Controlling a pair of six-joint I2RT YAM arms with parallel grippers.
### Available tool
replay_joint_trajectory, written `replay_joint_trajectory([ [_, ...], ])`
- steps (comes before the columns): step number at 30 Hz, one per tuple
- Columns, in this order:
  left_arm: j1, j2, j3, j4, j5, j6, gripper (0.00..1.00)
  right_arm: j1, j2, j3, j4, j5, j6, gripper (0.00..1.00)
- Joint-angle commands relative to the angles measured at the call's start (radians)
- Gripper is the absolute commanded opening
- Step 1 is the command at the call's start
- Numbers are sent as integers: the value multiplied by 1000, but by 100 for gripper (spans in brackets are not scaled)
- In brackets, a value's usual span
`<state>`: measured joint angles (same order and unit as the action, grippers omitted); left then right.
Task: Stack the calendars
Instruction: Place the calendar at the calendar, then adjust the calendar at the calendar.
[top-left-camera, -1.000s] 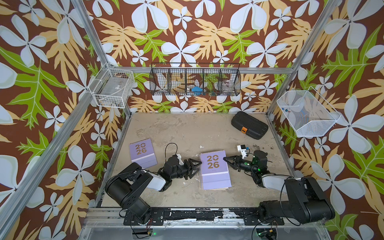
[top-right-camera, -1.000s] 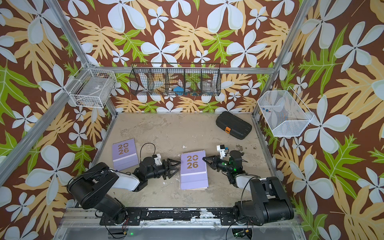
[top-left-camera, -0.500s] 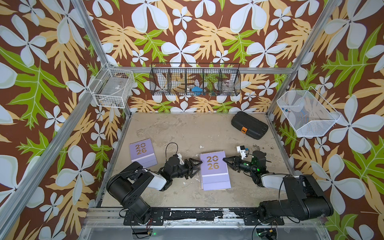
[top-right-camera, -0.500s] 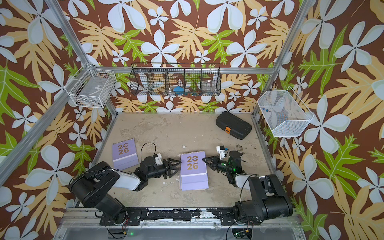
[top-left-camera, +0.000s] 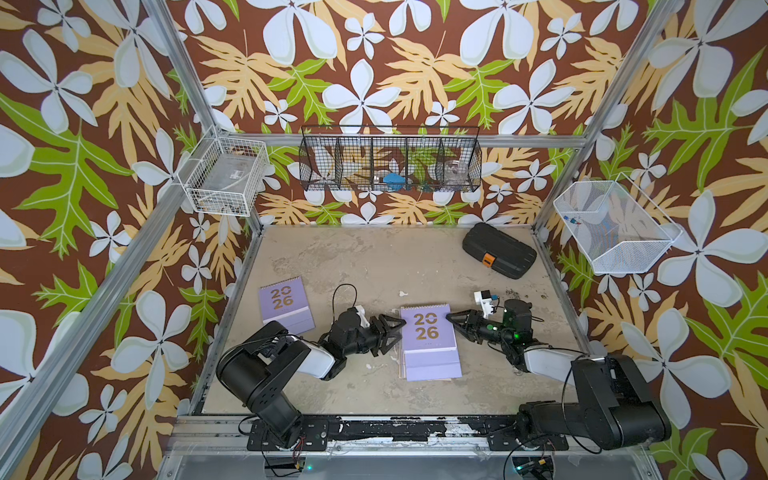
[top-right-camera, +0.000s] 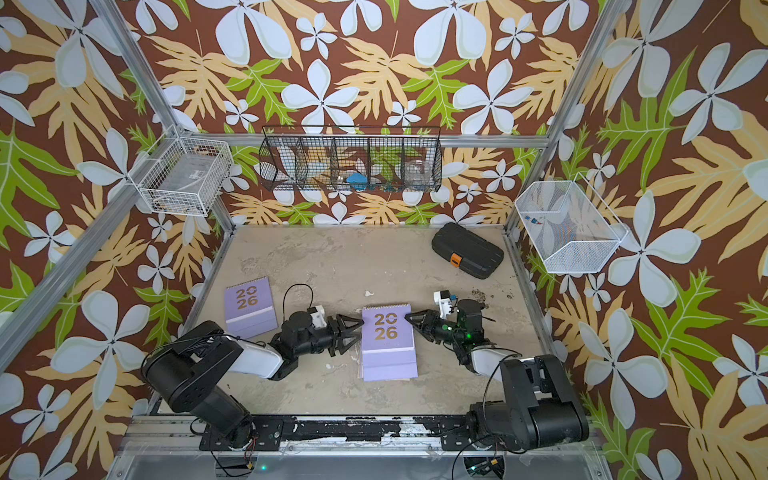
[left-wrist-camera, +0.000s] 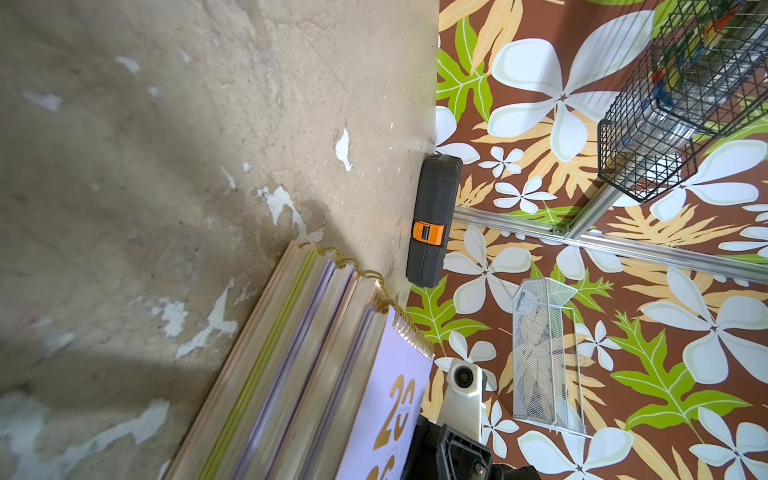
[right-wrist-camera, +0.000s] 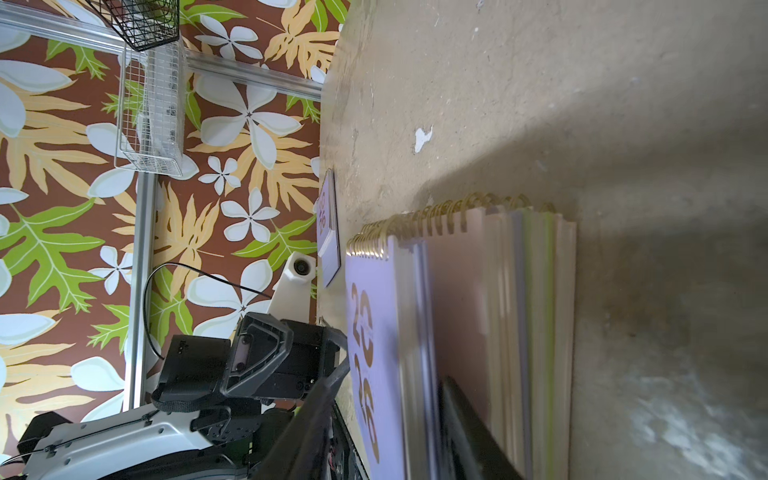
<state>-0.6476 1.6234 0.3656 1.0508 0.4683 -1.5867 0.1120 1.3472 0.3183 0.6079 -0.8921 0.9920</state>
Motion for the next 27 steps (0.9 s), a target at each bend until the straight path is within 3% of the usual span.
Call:
replay_joint_trajectory([
  [1, -1, 6, 10, 20, -1, 8, 62, 2, -17, 17, -72, 27, -54, 52],
  [8, -1, 12, 25, 11, 0, 10, 62, 1, -46, 42, -190, 71, -105, 65],
  [12, -1, -4, 37, -53, -11, 37, 63, 1, -85, 102, -380, 146, -208, 69],
  [17, -1, -49, 105, -304, -33, 169, 65, 1, -168, 175, -647, 294, -330, 72],
  [22, -1, -72, 172, -501, -64, 276, 67, 1, -217, 230, -940, 539, -471, 73],
  [27, -1, -83, 248, -714, -118, 387, 75, 38, -202, 250, -1067, 648, -524, 74],
])
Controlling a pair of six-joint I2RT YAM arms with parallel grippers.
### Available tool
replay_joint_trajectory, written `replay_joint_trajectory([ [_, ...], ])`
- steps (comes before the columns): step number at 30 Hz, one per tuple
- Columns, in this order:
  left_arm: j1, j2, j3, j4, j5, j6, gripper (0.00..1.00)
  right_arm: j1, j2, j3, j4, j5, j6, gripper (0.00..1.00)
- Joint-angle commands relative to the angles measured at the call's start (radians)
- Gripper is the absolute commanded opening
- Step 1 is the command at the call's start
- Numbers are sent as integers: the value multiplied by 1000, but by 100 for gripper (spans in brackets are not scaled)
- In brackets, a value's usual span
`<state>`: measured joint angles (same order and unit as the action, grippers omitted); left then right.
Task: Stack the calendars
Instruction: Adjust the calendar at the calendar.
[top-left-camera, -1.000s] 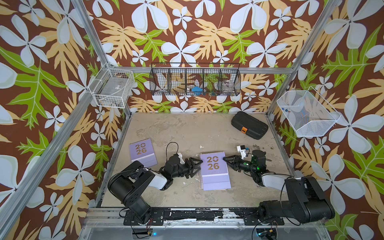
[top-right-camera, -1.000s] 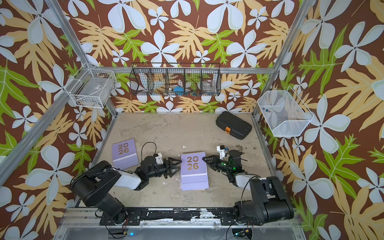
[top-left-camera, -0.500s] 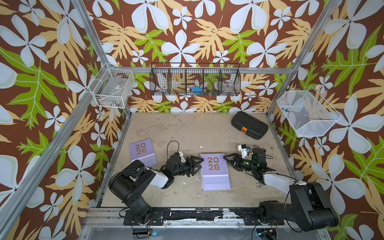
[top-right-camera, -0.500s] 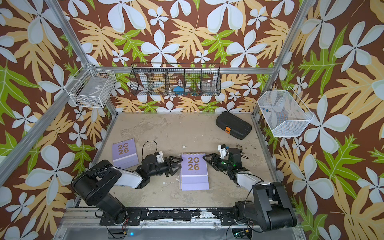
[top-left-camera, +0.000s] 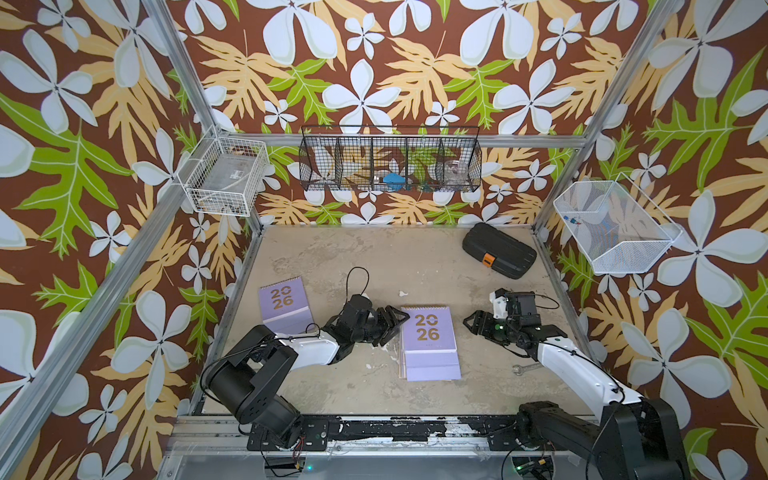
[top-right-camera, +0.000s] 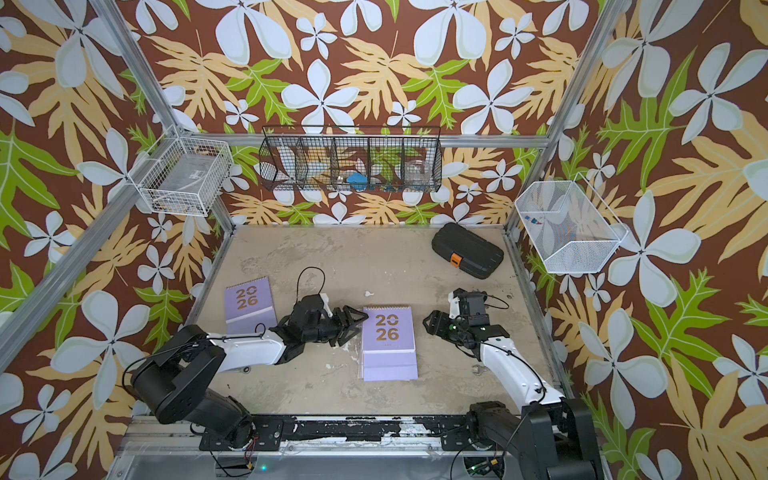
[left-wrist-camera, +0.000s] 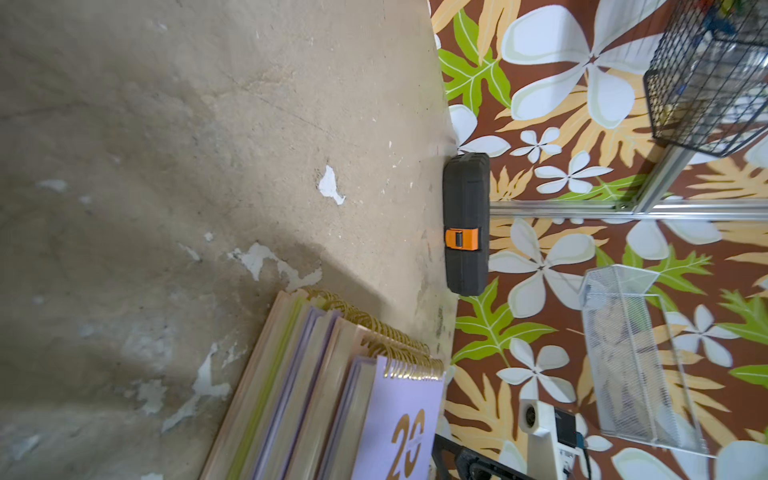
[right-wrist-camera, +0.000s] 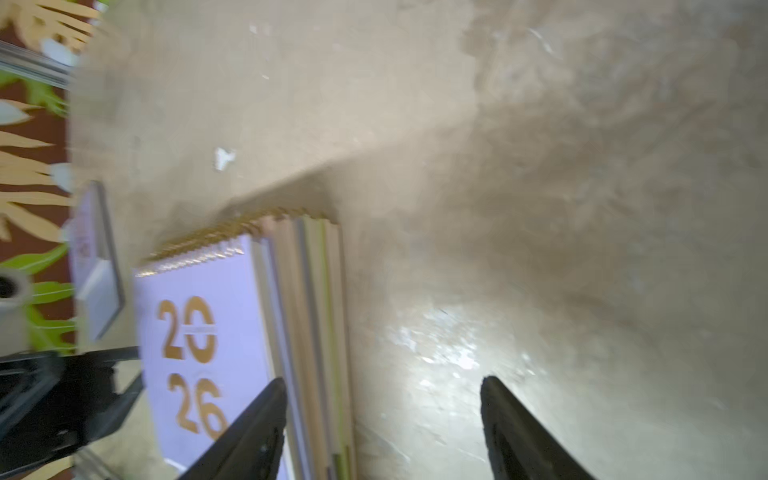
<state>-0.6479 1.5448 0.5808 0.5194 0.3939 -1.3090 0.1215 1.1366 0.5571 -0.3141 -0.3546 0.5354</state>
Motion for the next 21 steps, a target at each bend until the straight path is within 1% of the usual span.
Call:
replay_joint_trajectory([
  [1, -1, -3, 45, -208, -50, 125, 78, 65, 22, 25, -160, 149, -61, 75],
  [2, -1, 1, 56, -230, -54, 141, 81, 113, 42, 42, -178, 202, -51, 76],
  [4, -1, 6, 63, -237, -51, 148, 88, 173, 89, 57, -187, 234, -42, 76],
  [6, -1, 8, 63, -227, -50, 146, 94, 202, 135, 66, -192, 246, -37, 76],
  [8, -1, 12, 69, -219, -41, 149, 97, 209, 145, 63, -186, 243, -30, 76],
  [12, -1, 21, 70, -179, -14, 140, 100, 210, 132, 58, -170, 228, -21, 77],
  [21, -12, 43, 75, -130, 15, 119, 100, 210, 149, 49, -132, 113, -25, 77],
])
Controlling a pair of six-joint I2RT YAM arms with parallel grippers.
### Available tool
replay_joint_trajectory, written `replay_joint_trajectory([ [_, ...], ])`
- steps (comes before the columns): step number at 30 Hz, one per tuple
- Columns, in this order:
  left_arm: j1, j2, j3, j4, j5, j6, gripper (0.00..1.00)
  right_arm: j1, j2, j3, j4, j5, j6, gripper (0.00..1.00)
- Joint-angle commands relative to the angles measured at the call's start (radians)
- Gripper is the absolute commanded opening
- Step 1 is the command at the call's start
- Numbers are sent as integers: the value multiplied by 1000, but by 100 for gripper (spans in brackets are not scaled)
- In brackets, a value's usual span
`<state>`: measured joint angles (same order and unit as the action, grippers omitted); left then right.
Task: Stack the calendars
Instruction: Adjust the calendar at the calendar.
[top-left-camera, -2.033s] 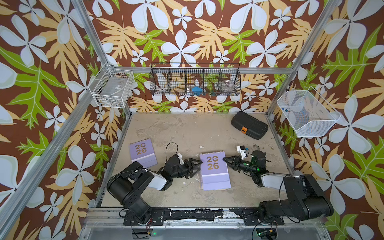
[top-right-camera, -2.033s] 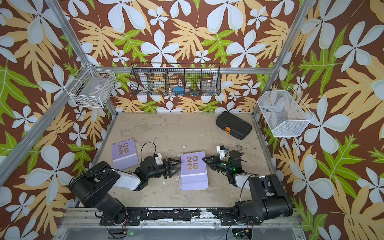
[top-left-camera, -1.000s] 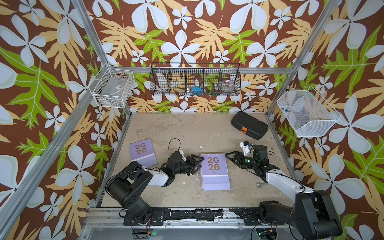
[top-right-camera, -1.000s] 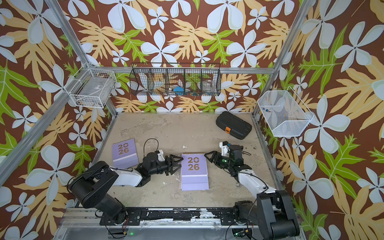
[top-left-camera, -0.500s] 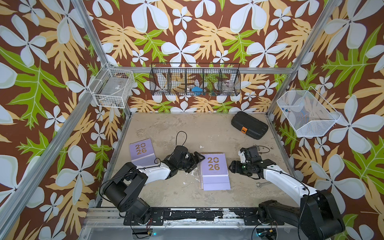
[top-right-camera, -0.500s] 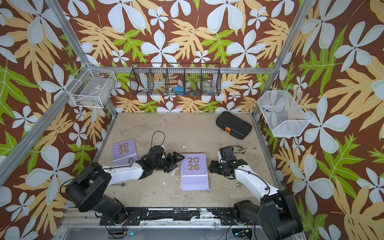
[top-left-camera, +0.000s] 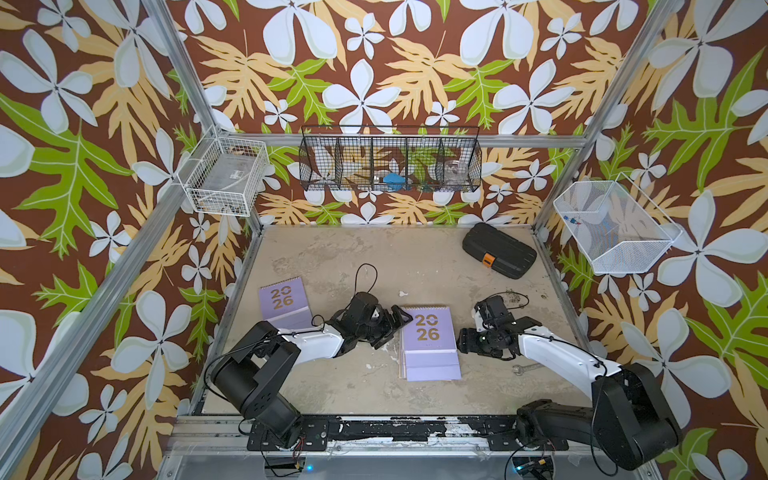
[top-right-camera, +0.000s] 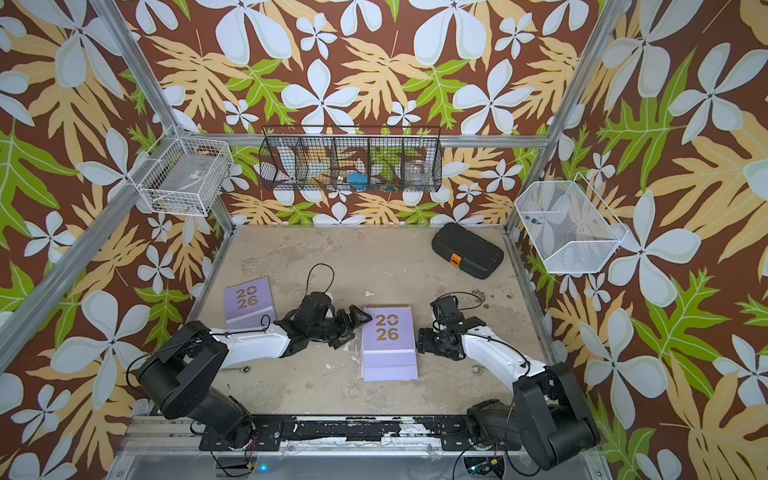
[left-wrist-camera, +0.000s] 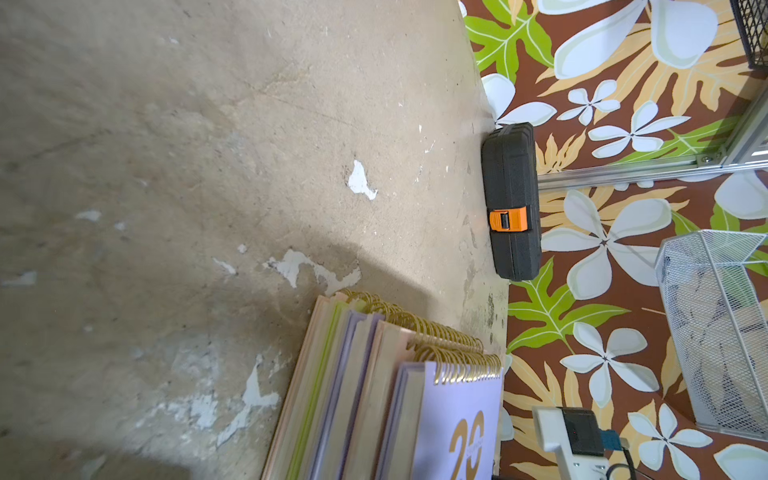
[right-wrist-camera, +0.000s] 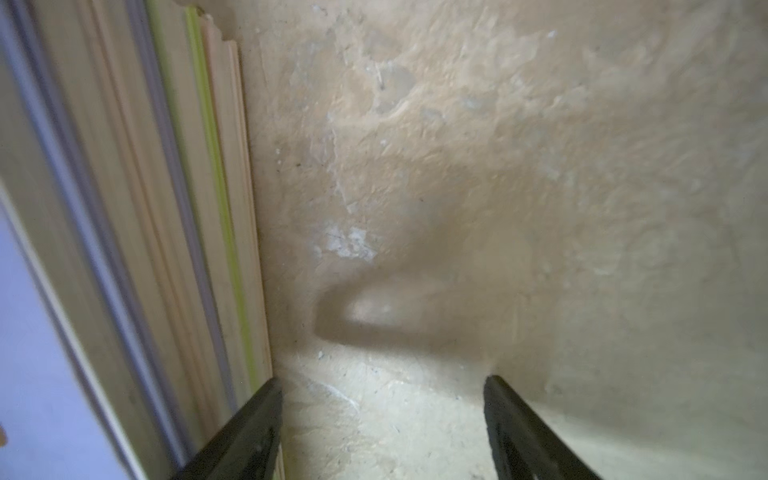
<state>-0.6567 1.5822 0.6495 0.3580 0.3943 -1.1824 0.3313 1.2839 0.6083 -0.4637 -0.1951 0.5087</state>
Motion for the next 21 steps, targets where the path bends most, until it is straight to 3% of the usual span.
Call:
replay_joint_trajectory([
  [1, -3, 6, 6, 35, 16, -9, 100, 1, 2, -4, 24, -58, 3, 77],
  [10, -3, 1, -3, 46, 12, -19, 100, 0, 15, -19, 52, -118, 11, 76],
  [15, -2, -16, -6, 31, -1, -14, 100, 1, 2, 17, 2, -25, -7, 76],
  [21, 57, -136, 36, -192, -120, 88, 100, 0, -66, 119, -69, 95, -22, 77],
])
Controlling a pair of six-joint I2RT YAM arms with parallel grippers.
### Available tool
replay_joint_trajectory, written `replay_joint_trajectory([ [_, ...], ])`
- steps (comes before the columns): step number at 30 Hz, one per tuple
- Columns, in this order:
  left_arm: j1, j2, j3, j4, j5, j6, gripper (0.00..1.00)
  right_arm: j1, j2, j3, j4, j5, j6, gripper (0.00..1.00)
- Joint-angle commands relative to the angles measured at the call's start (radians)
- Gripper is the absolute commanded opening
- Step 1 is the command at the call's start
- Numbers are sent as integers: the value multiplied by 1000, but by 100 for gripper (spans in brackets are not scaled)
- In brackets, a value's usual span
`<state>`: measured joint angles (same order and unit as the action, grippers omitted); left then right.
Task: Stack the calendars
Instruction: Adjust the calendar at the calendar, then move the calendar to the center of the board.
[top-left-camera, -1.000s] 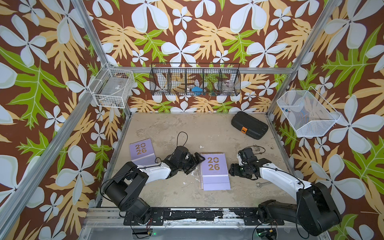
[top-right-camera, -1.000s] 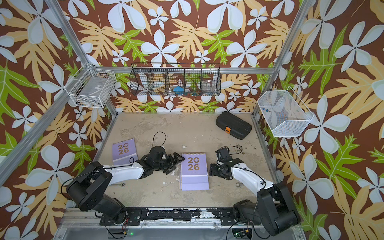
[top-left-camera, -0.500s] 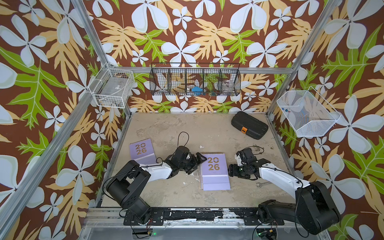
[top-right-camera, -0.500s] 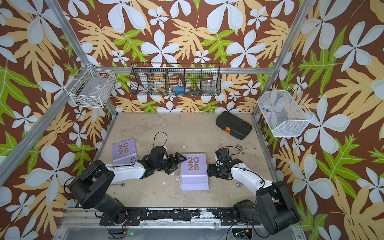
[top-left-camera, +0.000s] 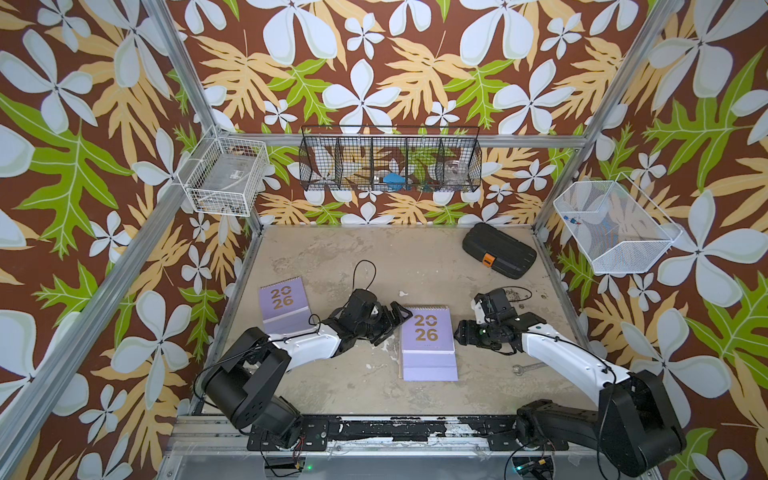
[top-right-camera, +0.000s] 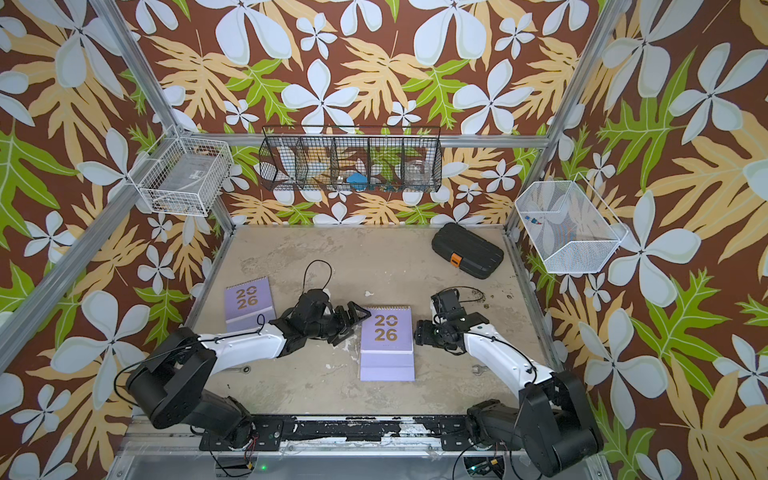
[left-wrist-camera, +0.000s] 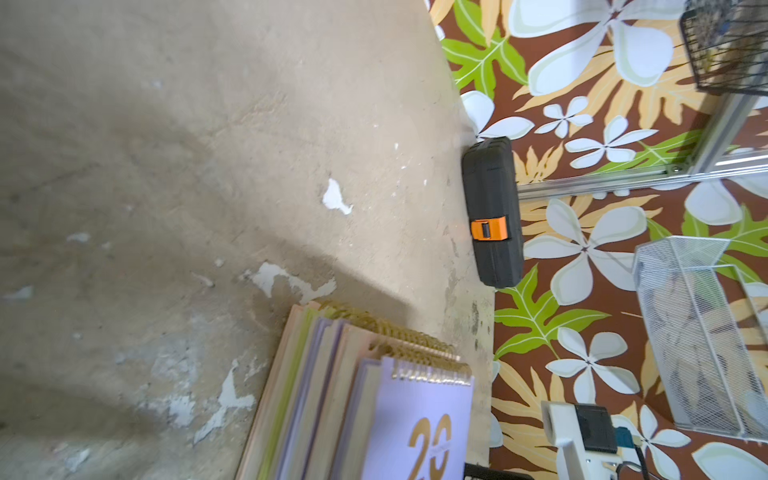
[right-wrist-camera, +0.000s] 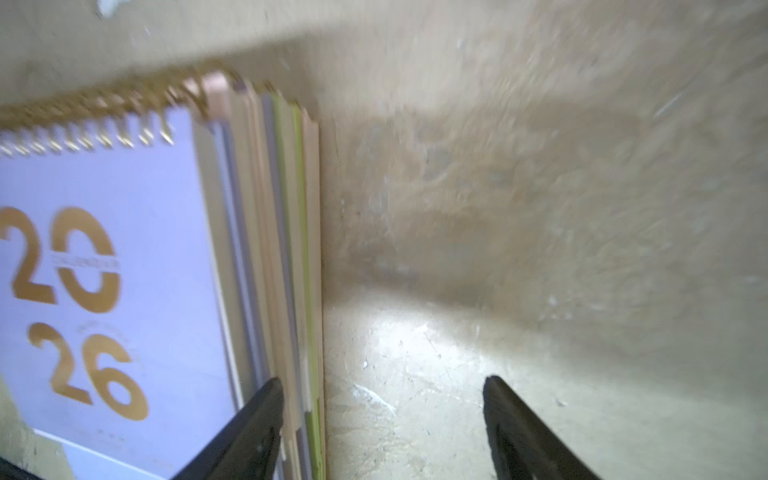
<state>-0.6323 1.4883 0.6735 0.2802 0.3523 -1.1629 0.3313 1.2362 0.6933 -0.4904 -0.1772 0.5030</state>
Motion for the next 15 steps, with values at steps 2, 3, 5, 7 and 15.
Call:
replay_joint_trajectory([
  [2, 86, -91, 14, -175, -96, 98, 100, 0, -20, 72, -51, 71, -14, 77],
  [3, 114, -113, 17, -209, -102, 116, 100, 2, -19, 90, -52, 64, -11, 77],
  [5, 201, -157, 25, -288, -104, 168, 99, 10, -7, 130, -49, 48, -6, 77],
  [7, 294, -186, 43, -373, -102, 226, 98, 31, 14, 172, -45, 41, 3, 77],
  [15, 741, -239, 85, -578, -116, 433, 92, 150, 212, 380, 0, 11, 31, 77],
])
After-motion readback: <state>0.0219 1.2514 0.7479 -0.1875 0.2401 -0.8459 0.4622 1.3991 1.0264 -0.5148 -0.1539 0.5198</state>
